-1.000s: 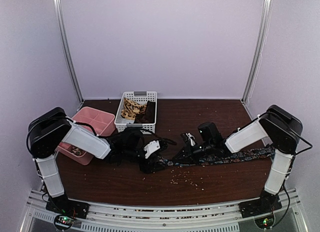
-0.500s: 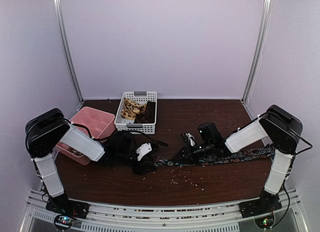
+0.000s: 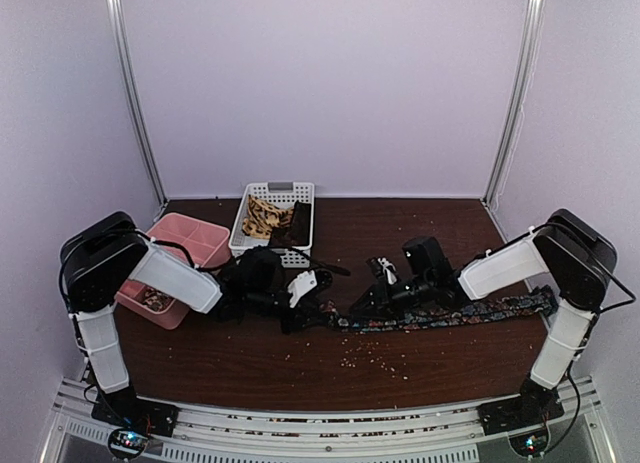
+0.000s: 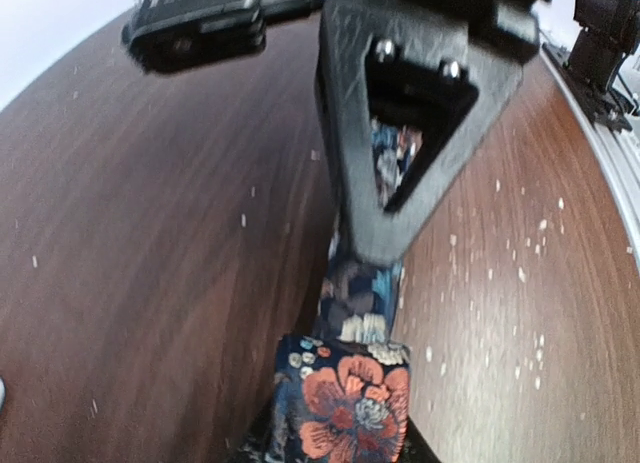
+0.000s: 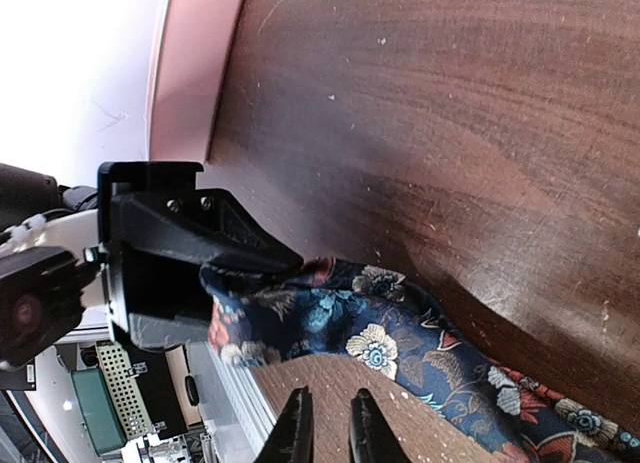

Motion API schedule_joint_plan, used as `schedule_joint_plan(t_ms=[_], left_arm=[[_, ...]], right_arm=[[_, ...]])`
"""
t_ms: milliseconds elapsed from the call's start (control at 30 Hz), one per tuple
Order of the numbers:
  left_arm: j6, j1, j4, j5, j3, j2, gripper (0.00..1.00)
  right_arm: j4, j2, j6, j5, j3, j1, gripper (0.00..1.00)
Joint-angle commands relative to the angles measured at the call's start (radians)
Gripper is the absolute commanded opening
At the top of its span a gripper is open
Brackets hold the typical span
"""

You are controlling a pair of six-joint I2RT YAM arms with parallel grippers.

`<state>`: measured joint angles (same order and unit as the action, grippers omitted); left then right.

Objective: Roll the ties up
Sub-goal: Fold the tie at the center of the board.

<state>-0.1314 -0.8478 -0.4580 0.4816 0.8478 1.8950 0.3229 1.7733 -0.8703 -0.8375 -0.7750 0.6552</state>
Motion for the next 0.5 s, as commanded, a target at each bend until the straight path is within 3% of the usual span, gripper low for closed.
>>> schedule_joint_plan(t_ms=[0,333,467], left_arm=[[0.023,-0.029,-0.016,0.02,0.08,0.047,0.32],[0.023,-0.05,0.034,0.021,0.175,0.106,0.34],[0.014,-0.071,0.07,0.006,0.21,0.132,0.33]], right_arm=[[-0.044,-0.055,0.034,0.002,0.009,-0.015,0.17],[-0.087,-0.068,0.059,0.007,0.004,-0.03,0.19],[-0.091,-0.079,0.051,0.003,0.004,-0.031,0.37]])
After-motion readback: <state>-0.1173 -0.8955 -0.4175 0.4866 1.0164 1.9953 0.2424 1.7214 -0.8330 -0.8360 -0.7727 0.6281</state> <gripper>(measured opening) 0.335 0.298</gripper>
